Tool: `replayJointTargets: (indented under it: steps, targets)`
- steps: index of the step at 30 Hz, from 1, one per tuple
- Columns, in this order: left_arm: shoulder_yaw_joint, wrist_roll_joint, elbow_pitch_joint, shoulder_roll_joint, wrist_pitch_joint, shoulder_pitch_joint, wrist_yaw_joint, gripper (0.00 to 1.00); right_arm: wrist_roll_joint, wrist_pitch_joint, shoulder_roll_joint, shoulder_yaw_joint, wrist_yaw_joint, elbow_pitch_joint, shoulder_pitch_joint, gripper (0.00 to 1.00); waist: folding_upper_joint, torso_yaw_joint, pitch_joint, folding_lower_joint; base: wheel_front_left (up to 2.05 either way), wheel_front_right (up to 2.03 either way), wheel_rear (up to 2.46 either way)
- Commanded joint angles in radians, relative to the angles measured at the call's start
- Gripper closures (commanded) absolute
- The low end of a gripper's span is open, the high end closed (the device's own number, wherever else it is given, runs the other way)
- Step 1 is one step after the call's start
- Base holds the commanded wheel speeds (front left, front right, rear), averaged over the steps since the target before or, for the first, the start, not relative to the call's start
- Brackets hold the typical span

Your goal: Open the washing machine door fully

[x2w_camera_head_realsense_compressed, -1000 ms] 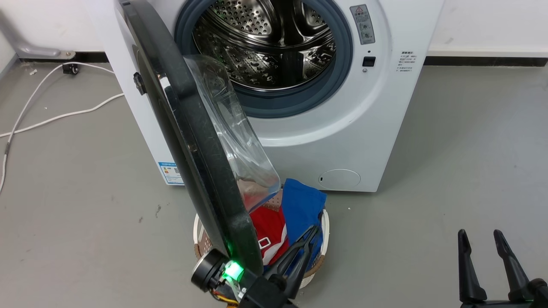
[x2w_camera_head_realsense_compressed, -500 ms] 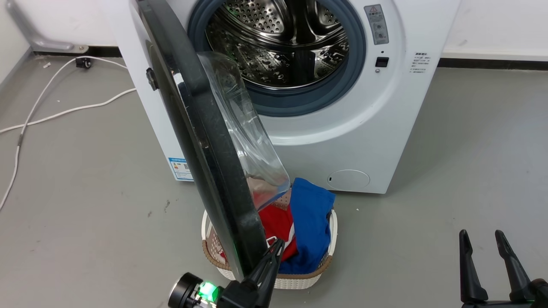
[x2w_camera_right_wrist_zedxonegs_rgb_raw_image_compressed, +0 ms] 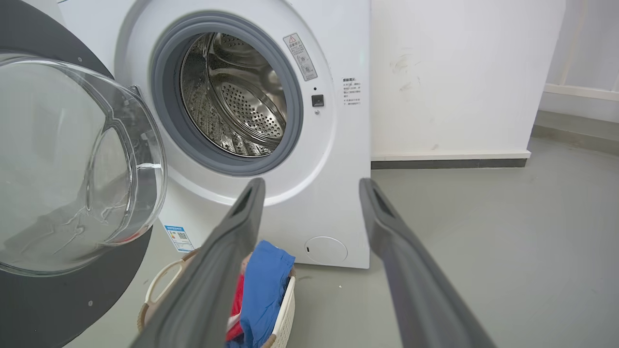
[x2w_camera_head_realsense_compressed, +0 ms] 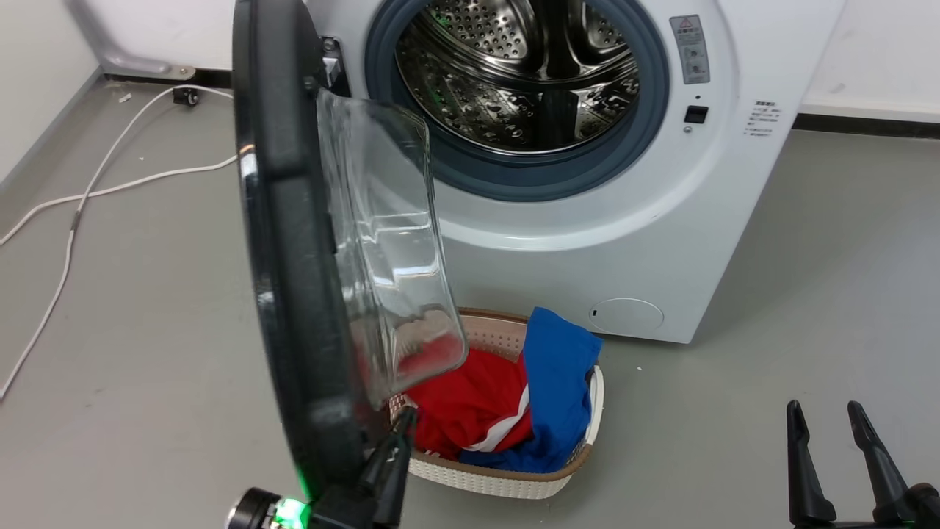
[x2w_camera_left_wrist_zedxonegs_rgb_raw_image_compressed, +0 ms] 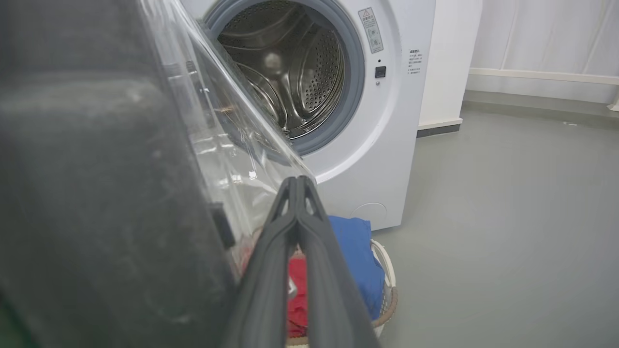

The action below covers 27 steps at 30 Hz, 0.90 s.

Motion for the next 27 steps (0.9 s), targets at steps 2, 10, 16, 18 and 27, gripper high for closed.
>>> replayJointTargets:
  steps: [2,10,16,18,27]
  targets:
    - [0.023,-0.003,-0.009,0.008,0.002,0.010,0.011,1.00,0.006,-0.002,0.002,0.001,0.000,0.003,0.007,0.00,0.0000,0.015,0.003,0.0000,0.00,0.00,0.00]
    - [0.083,-0.012,-0.020,0.022,0.002,0.025,0.032,1.00,0.006,-0.002,0.002,0.003,0.000,0.008,0.010,0.00,0.0000,0.045,0.005,0.0000,0.00,0.00,0.00]
    - [0.153,-0.020,-0.035,0.039,0.002,0.039,0.052,1.00,-0.001,-0.002,0.002,0.005,0.000,0.009,0.010,0.00,0.0000,0.067,0.010,0.0000,0.00,0.00,0.00]
    - [0.180,-0.028,-0.036,0.045,0.002,0.044,0.059,1.00,-0.004,-0.002,0.002,0.005,0.000,0.010,0.009,0.00,0.0000,0.073,0.013,0.0000,0.00,0.00,0.00]
    - [0.310,-0.046,-0.028,0.081,0.002,0.025,0.075,1.00,-0.013,-0.002,0.002,0.010,0.000,0.003,-0.010,0.00,0.0000,0.083,0.032,0.0000,0.00,0.00,0.00]
